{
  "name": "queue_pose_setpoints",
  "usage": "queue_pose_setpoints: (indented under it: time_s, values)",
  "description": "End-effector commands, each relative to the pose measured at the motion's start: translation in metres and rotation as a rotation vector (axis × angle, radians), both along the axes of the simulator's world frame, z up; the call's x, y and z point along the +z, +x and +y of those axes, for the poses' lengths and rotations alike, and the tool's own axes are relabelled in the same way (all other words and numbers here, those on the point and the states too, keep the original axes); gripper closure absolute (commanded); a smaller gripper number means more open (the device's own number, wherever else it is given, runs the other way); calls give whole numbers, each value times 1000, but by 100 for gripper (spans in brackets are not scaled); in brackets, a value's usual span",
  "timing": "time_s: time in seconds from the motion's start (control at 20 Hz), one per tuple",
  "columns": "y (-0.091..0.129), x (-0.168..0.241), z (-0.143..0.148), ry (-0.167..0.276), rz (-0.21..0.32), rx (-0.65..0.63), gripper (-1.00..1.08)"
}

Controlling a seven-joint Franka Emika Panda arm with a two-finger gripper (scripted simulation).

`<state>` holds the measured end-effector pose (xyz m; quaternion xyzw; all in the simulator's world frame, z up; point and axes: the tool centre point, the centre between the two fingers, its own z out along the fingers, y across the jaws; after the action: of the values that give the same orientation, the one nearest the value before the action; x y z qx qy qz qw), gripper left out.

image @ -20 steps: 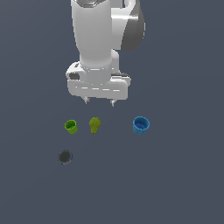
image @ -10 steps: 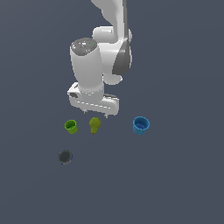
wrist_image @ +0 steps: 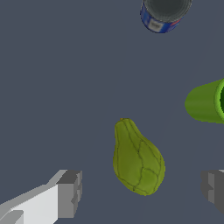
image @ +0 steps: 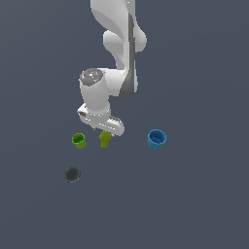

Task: Pick up a designated object from a clutter of objects.

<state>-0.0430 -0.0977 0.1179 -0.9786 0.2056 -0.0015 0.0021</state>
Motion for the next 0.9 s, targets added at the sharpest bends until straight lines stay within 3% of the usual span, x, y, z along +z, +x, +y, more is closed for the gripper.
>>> queue_pose_setpoints:
  time_s: [0.0,0.85]
  values:
    - [-6,-12,-4,-1,1,-26,-92]
    - [-16,-45,-9,-3,4,-58,-92]
